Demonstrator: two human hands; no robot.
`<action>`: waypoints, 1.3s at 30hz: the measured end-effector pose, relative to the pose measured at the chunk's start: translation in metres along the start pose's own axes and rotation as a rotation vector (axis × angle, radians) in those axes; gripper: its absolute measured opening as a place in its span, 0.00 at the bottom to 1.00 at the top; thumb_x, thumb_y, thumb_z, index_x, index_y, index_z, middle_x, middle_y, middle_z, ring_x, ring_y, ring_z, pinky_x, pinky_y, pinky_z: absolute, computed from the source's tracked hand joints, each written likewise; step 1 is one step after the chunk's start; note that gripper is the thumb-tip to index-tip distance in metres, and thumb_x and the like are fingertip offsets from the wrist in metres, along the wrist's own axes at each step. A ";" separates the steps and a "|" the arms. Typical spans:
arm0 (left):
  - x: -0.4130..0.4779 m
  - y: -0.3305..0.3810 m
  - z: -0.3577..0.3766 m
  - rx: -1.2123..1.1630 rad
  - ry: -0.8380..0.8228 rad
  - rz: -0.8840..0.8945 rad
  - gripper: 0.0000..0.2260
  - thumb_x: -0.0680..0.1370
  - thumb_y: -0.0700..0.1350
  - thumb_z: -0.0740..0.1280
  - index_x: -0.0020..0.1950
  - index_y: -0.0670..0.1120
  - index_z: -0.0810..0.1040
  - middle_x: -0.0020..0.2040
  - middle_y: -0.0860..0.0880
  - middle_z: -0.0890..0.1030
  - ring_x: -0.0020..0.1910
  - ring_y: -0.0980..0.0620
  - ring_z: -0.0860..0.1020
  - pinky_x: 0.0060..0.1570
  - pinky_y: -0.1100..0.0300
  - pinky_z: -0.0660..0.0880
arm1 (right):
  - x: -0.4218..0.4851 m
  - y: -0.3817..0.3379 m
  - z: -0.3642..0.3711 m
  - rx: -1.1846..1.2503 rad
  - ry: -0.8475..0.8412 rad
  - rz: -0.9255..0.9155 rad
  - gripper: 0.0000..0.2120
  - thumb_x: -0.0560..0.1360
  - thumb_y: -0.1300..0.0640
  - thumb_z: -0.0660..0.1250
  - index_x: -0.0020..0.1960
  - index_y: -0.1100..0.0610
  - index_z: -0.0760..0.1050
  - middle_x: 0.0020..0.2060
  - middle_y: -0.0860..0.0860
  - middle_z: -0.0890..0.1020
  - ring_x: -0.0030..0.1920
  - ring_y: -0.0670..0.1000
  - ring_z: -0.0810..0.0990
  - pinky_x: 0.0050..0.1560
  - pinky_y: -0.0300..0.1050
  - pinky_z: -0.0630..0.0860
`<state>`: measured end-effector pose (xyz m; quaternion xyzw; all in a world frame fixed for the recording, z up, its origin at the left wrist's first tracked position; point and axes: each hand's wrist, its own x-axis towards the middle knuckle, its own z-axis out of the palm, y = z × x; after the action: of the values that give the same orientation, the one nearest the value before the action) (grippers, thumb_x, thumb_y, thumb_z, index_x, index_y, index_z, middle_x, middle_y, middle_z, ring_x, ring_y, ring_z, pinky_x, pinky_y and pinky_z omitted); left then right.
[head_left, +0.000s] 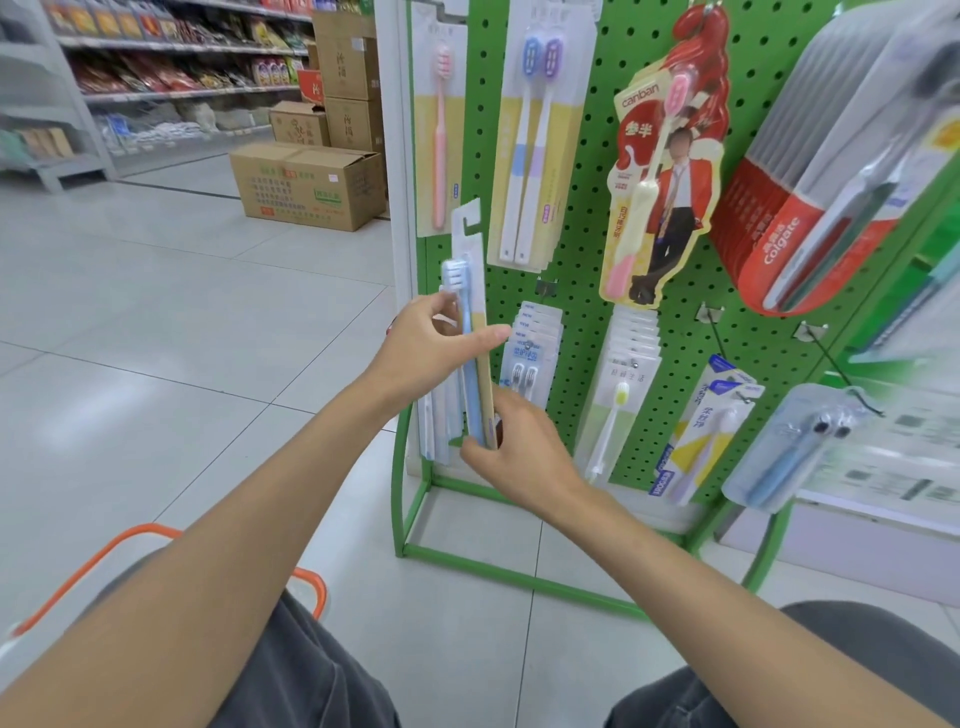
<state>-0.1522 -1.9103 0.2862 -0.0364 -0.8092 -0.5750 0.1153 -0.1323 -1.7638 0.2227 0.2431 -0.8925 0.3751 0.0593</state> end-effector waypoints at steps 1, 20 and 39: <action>0.001 0.000 -0.001 -0.027 0.004 -0.006 0.22 0.68 0.59 0.74 0.57 0.49 0.79 0.49 0.45 0.81 0.43 0.54 0.79 0.44 0.58 0.77 | 0.001 0.002 0.001 -0.050 -0.013 -0.005 0.19 0.74 0.55 0.66 0.64 0.46 0.70 0.44 0.47 0.73 0.36 0.47 0.70 0.39 0.45 0.72; 0.000 -0.002 -0.001 -0.353 -0.209 -0.249 0.18 0.81 0.34 0.52 0.62 0.48 0.76 0.61 0.47 0.82 0.58 0.45 0.80 0.52 0.48 0.79 | 0.021 0.002 -0.025 0.246 0.037 0.167 0.34 0.72 0.54 0.74 0.71 0.46 0.59 0.49 0.46 0.74 0.39 0.44 0.76 0.41 0.42 0.76; -0.003 -0.009 0.002 -0.054 -0.427 -0.292 0.17 0.82 0.39 0.53 0.65 0.50 0.76 0.60 0.49 0.81 0.60 0.47 0.79 0.62 0.43 0.74 | 0.036 -0.001 -0.056 0.614 0.336 0.272 0.19 0.83 0.51 0.57 0.44 0.66 0.74 0.30 0.57 0.75 0.22 0.47 0.72 0.24 0.37 0.67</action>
<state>-0.1516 -1.9110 0.2767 -0.0429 -0.7961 -0.5863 -0.1436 -0.1679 -1.7398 0.2733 0.0640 -0.7405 0.6643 0.0790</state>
